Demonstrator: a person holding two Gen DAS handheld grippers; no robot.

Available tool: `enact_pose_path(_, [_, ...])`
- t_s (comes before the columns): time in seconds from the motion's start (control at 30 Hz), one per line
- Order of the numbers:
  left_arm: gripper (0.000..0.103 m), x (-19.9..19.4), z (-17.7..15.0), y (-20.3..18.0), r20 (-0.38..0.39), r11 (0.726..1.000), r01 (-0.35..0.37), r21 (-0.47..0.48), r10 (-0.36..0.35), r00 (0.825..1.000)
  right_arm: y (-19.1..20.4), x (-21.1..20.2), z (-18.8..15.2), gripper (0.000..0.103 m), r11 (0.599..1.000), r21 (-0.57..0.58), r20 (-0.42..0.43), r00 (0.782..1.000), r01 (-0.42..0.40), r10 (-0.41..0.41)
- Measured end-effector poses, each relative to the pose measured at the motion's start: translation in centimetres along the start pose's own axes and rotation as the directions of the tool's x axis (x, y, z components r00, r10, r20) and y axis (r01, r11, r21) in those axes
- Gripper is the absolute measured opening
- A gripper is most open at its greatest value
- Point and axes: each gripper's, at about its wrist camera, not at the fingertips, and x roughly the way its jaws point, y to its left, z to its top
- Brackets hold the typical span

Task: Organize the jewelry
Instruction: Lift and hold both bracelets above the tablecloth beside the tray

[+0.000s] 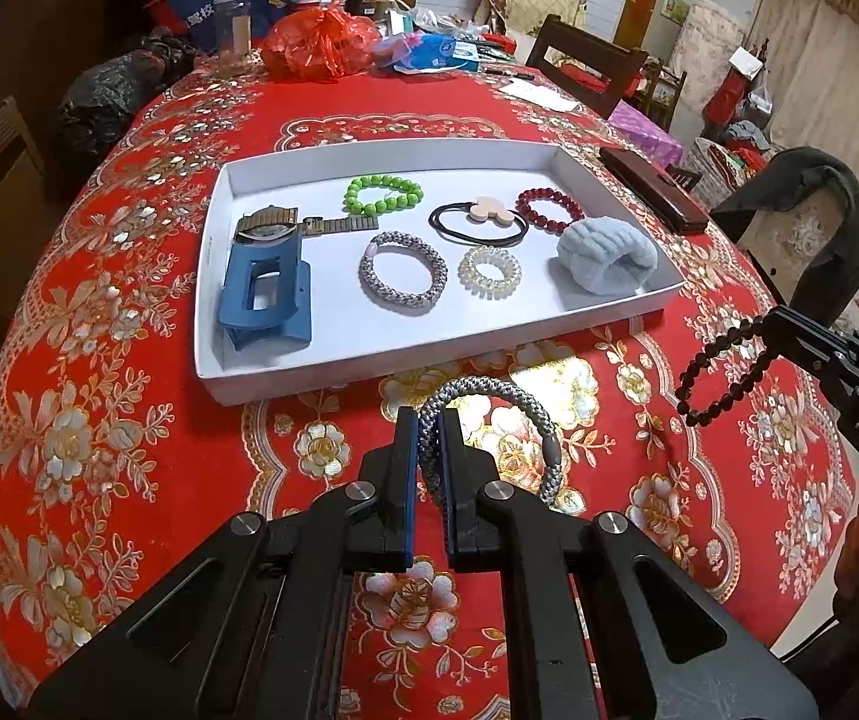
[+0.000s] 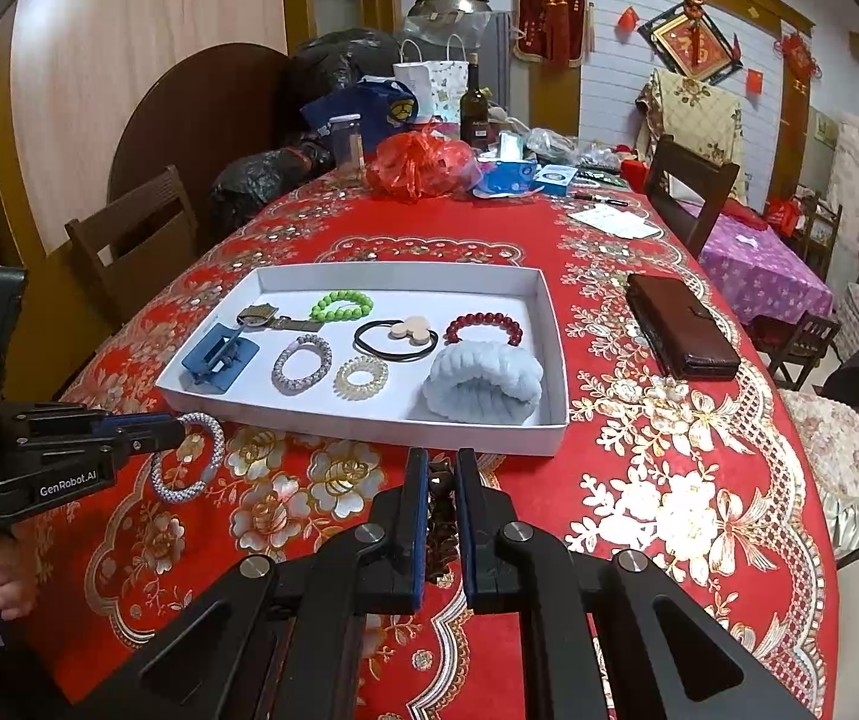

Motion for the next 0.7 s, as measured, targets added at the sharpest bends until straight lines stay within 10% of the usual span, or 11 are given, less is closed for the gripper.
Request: enact_pose_path(0.7, [0.005,0.28,-0.24,-0.01,-0.008,1.0,-0.005,0.003,0.005,1.0,-0.11,0.1,-0.07,0.008,1.0,-0.008,-0.005,1.0,0.012,-0.012])
